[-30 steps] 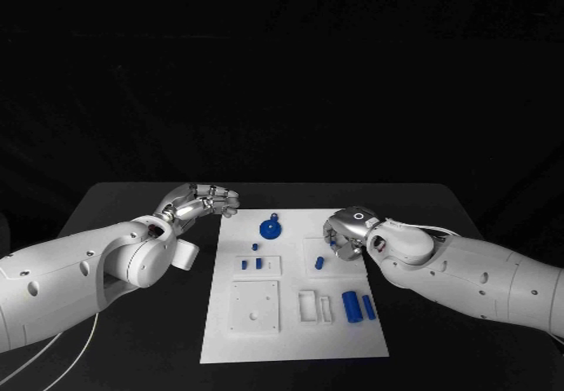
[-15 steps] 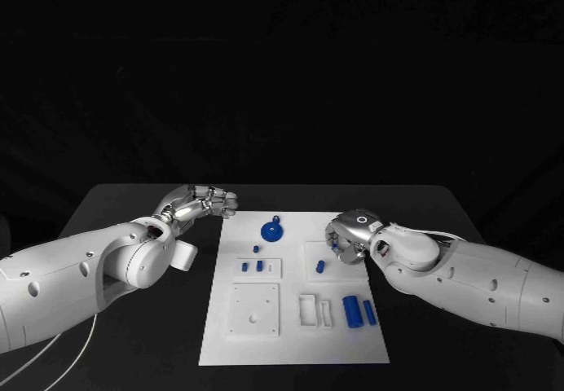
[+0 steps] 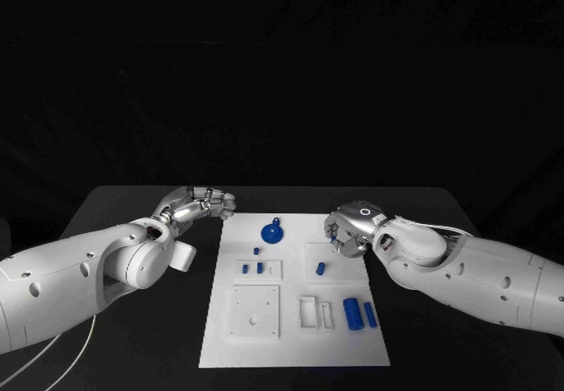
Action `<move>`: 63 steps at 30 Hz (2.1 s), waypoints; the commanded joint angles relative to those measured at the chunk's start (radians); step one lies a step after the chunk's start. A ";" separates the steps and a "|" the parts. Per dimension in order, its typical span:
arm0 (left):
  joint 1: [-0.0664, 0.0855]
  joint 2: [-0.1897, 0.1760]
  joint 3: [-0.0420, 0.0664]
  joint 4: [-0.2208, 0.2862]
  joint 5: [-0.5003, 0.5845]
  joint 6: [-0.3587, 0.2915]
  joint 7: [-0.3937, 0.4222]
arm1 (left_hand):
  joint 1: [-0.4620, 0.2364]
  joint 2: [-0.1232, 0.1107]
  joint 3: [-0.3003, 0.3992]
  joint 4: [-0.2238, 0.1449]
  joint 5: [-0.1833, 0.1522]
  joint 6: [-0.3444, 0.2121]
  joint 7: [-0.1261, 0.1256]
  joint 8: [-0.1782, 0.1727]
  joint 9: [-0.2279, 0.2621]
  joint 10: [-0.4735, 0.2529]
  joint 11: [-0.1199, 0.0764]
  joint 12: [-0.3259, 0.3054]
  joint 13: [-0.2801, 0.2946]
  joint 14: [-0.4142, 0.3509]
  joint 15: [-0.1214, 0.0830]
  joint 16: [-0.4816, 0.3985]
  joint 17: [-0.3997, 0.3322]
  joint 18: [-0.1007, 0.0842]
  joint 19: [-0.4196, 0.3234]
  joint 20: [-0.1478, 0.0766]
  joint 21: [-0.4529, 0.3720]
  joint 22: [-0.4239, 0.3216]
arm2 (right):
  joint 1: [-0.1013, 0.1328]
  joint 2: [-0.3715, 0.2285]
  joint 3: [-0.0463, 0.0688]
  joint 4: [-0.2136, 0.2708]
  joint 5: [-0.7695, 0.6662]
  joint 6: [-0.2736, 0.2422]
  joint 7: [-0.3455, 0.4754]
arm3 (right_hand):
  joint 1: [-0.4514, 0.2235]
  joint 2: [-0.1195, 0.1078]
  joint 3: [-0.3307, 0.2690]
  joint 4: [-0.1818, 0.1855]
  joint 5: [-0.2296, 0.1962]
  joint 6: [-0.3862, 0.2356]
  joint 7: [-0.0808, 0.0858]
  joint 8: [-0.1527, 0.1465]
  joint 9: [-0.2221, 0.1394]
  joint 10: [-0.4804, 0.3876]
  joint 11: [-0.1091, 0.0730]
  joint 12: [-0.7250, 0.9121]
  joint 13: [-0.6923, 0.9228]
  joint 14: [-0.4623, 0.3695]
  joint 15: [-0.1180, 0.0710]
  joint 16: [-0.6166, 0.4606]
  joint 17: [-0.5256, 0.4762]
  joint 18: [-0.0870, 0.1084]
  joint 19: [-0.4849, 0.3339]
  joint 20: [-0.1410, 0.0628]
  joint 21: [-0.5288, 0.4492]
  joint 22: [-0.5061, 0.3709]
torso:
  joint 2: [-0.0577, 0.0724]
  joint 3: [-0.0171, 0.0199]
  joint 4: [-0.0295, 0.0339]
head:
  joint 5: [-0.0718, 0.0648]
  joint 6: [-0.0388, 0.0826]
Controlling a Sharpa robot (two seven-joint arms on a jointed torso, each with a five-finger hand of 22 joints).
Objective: Assemble the parts on the task board
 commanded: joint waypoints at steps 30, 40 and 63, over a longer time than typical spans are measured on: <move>0.003 0.061 0.001 -0.054 0.030 -0.045 0.022 | 0.000 0.003 -0.005 -0.001 0.003 -0.008 -0.002 0.008 -0.002 -0.006 -0.003 -0.004 -0.002 0.000 0.002 -0.009 0.004 0.017 -0.002 0.006 -0.005 0.002 | -0.041 0.148 -0.063 0.186 -0.023 -0.003 0.017 | 0.007 -0.006 0.012 0.004 -0.004 0.005 -0.002 0.005 0.002 0.044 0.008 0.001 0.001 -0.001 -0.008 0.004 -0.002 0.059 0.002 -0.006 -0.004 0.001 | -0.005 -0.0056 0.0029 | 0.128 -0.008; 0.003 0.070 0.001 -0.055 0.030 -0.043 0.022 | 0.001 0.002 -0.005 -0.001 0.003 -0.008 -0.002 0.009 -0.002 -0.006 -0.003 -0.004 -0.002 0.000 0.002 -0.010 0.004 0.017 -0.002 0.006 -0.005 0.002 | -0.076 0.173 -0.078 0.172 -0.037 0.004 0.016 | 0.008 -0.005 0.012 0.004 -0.004 0.005 -0.002 0.005 0.002 0.043 0.008 0.000 0.001 -0.001 -0.008 0.004 -0.002 0.059 0.002 -0.007 -0.004 0.001 | -0.002 -0.0025 0.0011 | 0.150 -0.026; 0.003 0.068 0.001 -0.057 0.031 -0.036 0.017 | 0.000 0.001 -0.005 0.002 0.003 -0.010 -0.001 0.009 -0.003 -0.008 -0.002 -0.005 -0.003 -0.001 0.003 -0.015 0.005 0.017 -0.001 0.007 -0.008 0.002 | -0.088 0.178 -0.090 0.146 -0.050 0.013 0.012 | 0.008 -0.004 0.011 0.002 -0.004 0.004 -0.002 0.005 0.003 0.043 0.008 -0.001 0.002 -0.001 -0.008 0.004 -0.003 0.059 0.002 -0.008 -0.005 0.001 | -0.003 -0.0031 0.0012 | 0.163 -0.045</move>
